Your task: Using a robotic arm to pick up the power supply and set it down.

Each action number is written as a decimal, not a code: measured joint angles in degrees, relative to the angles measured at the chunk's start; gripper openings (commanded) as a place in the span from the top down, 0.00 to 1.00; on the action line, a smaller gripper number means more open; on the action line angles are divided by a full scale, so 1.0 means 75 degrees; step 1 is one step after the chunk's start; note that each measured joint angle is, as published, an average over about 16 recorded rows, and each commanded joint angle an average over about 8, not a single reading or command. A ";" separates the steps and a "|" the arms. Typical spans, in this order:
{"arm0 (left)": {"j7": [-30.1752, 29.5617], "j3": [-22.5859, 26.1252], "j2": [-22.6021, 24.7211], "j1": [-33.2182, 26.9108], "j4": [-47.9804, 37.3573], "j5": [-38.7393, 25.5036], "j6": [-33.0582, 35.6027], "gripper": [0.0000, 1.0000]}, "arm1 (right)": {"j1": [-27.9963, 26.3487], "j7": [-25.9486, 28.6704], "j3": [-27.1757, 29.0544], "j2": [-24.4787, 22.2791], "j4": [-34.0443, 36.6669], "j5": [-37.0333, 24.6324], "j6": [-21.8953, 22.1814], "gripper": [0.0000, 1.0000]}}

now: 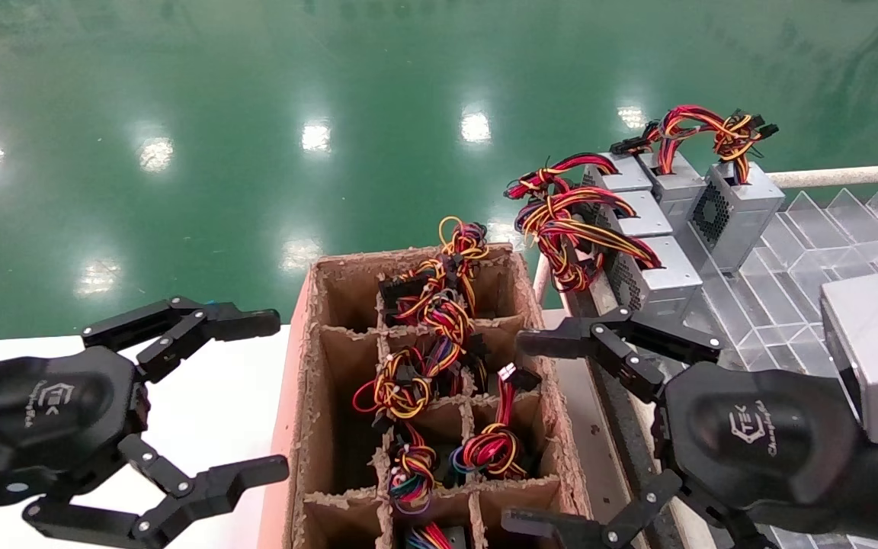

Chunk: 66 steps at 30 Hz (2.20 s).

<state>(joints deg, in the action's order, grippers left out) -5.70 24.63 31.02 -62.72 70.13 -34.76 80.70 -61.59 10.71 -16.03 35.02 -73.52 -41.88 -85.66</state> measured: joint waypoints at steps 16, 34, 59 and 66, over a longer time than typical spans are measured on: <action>0.0000 0.0000 0.0000 0.0000 0.0000 0.0000 0.0000 0.00 | 0.0000 0.0000 0.0000 0.0000 0.0000 0.0000 0.0000 0.00; 0.0000 0.0000 0.0000 0.0000 0.0000 0.0000 0.0000 0.00 | 0.0000 0.0000 0.0000 0.0000 0.0000 0.0000 0.0000 0.00; 0.0000 0.0000 0.0000 0.0000 0.0000 0.0000 0.0000 0.00 | 0.0000 0.0000 0.0000 0.0000 0.0000 0.0000 0.0000 0.00; 0.0000 0.0000 0.0000 0.0000 0.0000 0.0000 0.0000 0.25 | 0.0000 0.0000 0.0000 0.0000 0.0000 0.0000 0.0000 0.00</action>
<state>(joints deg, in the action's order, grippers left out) -5.70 24.63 31.02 -62.72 70.13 -34.76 80.70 -61.59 10.71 -16.03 35.02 -73.52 -41.88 -85.66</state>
